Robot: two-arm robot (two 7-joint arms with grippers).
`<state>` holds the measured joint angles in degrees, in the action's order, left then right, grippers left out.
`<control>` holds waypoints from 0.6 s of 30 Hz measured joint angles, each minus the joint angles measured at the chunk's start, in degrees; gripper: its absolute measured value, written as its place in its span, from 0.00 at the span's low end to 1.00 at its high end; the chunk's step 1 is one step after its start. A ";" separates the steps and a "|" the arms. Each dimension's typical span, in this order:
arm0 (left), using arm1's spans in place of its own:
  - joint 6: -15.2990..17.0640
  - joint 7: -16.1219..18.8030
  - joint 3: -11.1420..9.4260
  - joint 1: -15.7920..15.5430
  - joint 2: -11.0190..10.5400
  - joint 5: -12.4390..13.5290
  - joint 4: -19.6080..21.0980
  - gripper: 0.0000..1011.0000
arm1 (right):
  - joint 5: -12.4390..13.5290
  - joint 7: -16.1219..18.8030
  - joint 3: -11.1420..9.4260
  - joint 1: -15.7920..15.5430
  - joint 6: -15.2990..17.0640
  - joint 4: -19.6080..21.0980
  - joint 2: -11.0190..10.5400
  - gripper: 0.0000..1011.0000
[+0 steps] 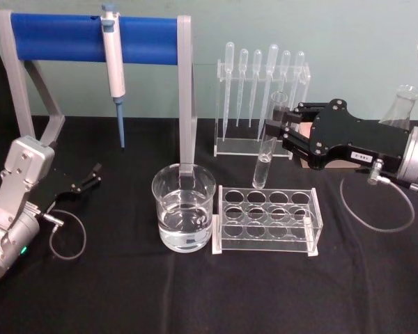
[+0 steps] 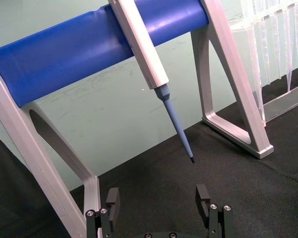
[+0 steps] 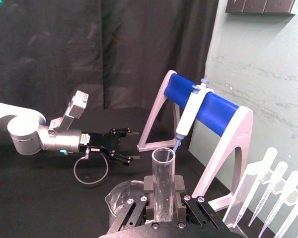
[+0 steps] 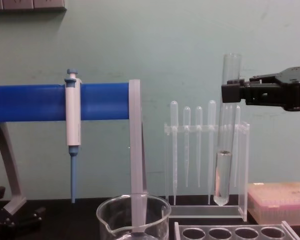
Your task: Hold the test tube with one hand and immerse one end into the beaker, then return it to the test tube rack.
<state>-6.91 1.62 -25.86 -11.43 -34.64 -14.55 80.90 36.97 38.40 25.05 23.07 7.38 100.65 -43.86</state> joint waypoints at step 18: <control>0.00 0.00 0.00 0.00 0.00 0.00 0.00 0.99 | 0.00 0.00 0.00 0.00 0.00 0.00 0.00 0.23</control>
<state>-6.91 1.62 -25.86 -11.43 -34.65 -14.55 80.90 36.98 38.40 25.05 23.07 7.38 100.65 -43.86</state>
